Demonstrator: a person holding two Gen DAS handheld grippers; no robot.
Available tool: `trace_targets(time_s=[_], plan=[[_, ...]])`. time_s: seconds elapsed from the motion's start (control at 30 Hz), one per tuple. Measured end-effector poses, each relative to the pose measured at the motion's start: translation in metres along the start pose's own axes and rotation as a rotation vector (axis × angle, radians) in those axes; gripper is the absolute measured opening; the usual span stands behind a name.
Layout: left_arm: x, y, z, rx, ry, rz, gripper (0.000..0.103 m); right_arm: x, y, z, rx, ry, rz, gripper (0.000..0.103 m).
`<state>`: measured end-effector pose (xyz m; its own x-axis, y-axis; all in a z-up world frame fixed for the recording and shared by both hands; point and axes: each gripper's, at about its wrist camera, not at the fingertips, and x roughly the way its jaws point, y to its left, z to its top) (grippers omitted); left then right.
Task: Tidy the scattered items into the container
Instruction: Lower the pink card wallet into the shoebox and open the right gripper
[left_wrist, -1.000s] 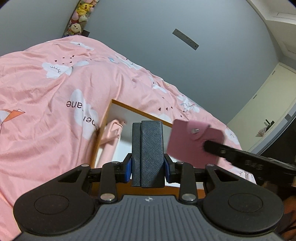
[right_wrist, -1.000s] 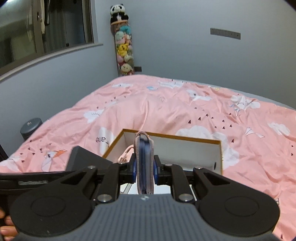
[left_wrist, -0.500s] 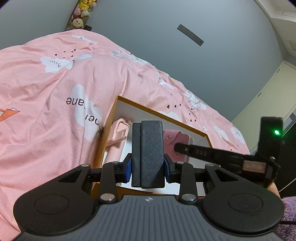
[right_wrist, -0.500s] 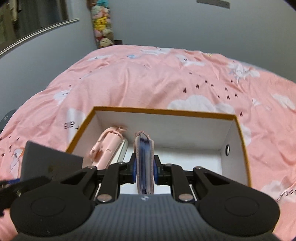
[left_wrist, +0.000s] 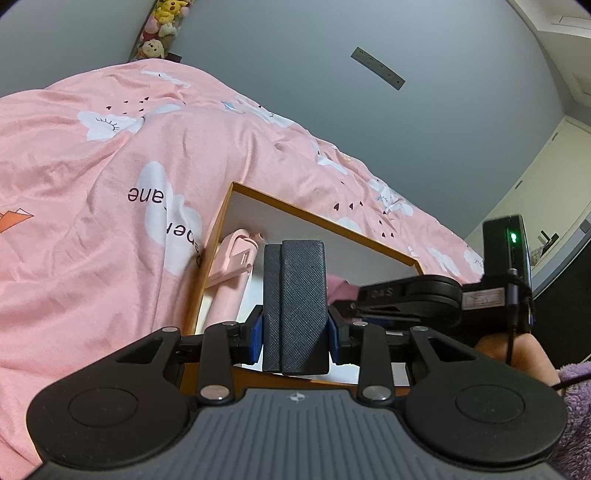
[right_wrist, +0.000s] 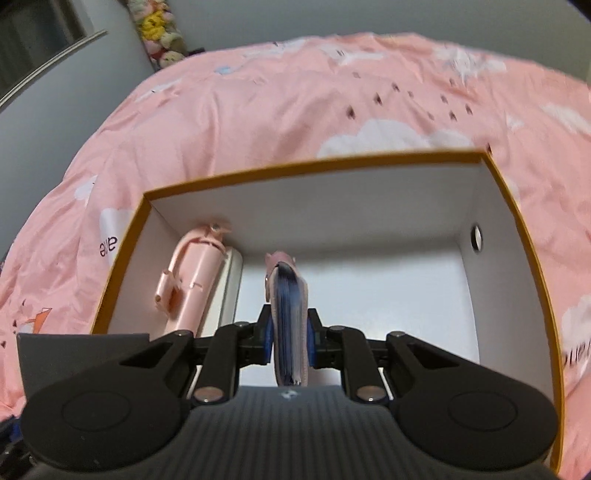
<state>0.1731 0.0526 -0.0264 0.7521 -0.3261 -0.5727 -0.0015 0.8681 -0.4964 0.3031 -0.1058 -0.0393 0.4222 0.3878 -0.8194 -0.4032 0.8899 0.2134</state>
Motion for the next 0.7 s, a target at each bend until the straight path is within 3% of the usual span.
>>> trace_targets(time_s=[0.47,0.7], plan=[[0.003,0.003,-0.001,-0.007,0.008,-0.002,0.038,0.020,-0.052,-0.016,0.298,0.286,0.046,0.027],[0.005,0.010,0.006,-0.021,0.000,0.014,0.038,0.042,-0.028,-0.012,0.305,0.298,0.105,0.024]])
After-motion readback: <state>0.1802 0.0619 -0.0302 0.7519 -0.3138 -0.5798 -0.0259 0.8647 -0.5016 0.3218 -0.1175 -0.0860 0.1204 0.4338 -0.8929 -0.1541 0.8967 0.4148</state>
